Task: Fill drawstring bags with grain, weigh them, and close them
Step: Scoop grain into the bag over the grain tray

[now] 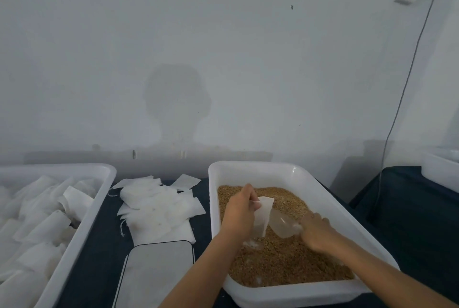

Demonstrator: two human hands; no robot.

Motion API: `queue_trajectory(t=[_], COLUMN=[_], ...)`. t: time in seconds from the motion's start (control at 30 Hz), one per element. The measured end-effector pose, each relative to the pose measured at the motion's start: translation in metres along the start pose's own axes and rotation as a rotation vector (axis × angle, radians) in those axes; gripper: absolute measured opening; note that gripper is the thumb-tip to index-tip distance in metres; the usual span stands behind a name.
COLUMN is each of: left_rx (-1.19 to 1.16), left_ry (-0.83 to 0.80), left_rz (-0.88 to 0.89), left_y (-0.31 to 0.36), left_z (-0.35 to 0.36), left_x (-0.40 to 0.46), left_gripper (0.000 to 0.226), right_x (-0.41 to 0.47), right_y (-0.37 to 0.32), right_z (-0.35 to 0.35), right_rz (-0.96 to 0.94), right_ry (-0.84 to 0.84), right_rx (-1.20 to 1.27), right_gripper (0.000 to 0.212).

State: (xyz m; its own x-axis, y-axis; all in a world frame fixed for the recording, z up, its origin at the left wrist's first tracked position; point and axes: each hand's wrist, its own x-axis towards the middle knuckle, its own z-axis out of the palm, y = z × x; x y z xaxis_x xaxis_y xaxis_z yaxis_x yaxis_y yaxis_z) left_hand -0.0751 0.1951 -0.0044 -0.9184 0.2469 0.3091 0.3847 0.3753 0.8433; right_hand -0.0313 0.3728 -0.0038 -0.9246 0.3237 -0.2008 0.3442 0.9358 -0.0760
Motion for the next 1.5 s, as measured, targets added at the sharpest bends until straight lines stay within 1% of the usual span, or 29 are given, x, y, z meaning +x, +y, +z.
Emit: queue_trajectory(t=[0.07,0.1,0.13,0.2,0.23,0.3,0.37,0.4,0.5,0.53,0.57,0.63,0.67,0.73,0.77,0.8,0.9,0.97,1.03,1.13,1.27,1.33,1.4,1.5], left_rx=[-0.073,-0.105,-0.132,-0.207,-0.263,-0.372,-0.448,-0.489,-0.586,-0.585,-0.58,-0.595,-0.599,-0.537,-0.472,-0.419,-0.335,-0.27,-0.204,-0.069,0.088,0.123,0.103,0.067], left_ry=[0.015,0.023,0.032,0.05,0.057,0.07,0.101,0.122,0.177,0.191,0.201,0.201,0.192,0.181,0.199,0.229,0.316,0.332,0.332,0.338,0.327,0.335,0.337,0.355], left_rz=[0.0,0.006,0.016,0.048,0.071,0.127,0.172,0.189,0.193,0.185,0.172,0.112,0.071,0.038,0.043,0.046,0.031,0.038,0.041,-0.011,-0.106,-0.119,-0.131,-0.163], left_y=[0.001,0.002,0.003,0.006,0.008,0.012,0.014,0.013,0.011,0.009,0.008,0.003,0.001,-0.005,-0.01,-0.013,-0.03,-0.039,-0.05,-0.065,-0.08,-0.084,-0.089,-0.1], left_z=[-0.002,-0.002,-0.003,-0.006,-0.008,-0.014,-0.025,-0.033,-0.058,-0.067,-0.075,-0.092,-0.101,-0.115,-0.122,-0.128,-0.147,-0.158,-0.164,-0.164,-0.156,-0.153,-0.149,-0.145], left_x=[0.0,-0.001,-0.001,-0.002,-0.003,-0.005,-0.007,-0.008,-0.014,-0.018,-0.021,-0.03,-0.035,-0.047,-0.054,-0.06,-0.078,-0.089,-0.097,-0.105,-0.11,-0.111,-0.113,-0.117], left_gripper=[0.029,0.028,0.027,0.026,0.025,0.019,0.014,0.014,0.015,0.014,0.019,0.03,0.03,0.02,0.011,0.007,0.029,0.035,0.038,0.045,0.048,0.047,0.044,0.034], right_x=[0.002,0.003,0.004,0.002,-0.002,-0.009,-0.017,-0.021,-0.034,-0.04,-0.045,-0.055,-0.06,-0.069,-0.074,-0.079,-0.091,-0.096,-0.098,-0.1,-0.092,-0.087,-0.082,-0.074], right_y=[-0.001,-0.002,-0.003,-0.008,-0.014,-0.024,-0.034,-0.04,-0.061,-0.07,-0.08,-0.1,-0.111,-0.132,-0.142,-0.152,-0.179,-0.192,-0.203,-0.216,-0.218,-0.216,-0.213,-0.21], right_z=[0.0,-0.002,-0.005,-0.015,-0.019,-0.026,-0.028,-0.03,-0.036,-0.038,-0.039,-0.042,-0.042,-0.04,-0.038,-0.035,-0.021,-0.009,0.006,0.032,0.059,0.068,0.076,0.088], right_rz=[-0.015,-0.053,-0.123,-0.287,-0.353,-0.411,-0.442,-0.469,-0.576,-0.608,-0.634,-0.665,-0.669,-0.664,-0.653,-0.64,-0.621,-0.604,-0.548,-0.467,-0.476,-0.489,-0.495,-0.513], right_ry=[0.038,0.069,0.095,0.072,0.035,0.029,0.142,0.222,0.417,0.461,0.493,0.531,0.542,0.559,0.565,0.562,0.533,0.536,0.548,0.546,0.533,0.521,0.505,0.478], right_rx=[-0.042,-0.025,0.054,0.381,0.552,0.825,0.941,0.935,0.831,0.808,0.808,0.849,0.883,0.946,0.956,0.956,0.934,0.893,0.849,0.803,0.834,0.847,0.877,0.9], right_gripper=[0.05,0.052,0.055,0.059,0.054,0.032,0.008,0.008,0.031,0.034,0.035,0.035,0.035,0.037,0.038,0.038,0.038,0.037,0.037,0.037,0.024,0.027,0.034,0.041])
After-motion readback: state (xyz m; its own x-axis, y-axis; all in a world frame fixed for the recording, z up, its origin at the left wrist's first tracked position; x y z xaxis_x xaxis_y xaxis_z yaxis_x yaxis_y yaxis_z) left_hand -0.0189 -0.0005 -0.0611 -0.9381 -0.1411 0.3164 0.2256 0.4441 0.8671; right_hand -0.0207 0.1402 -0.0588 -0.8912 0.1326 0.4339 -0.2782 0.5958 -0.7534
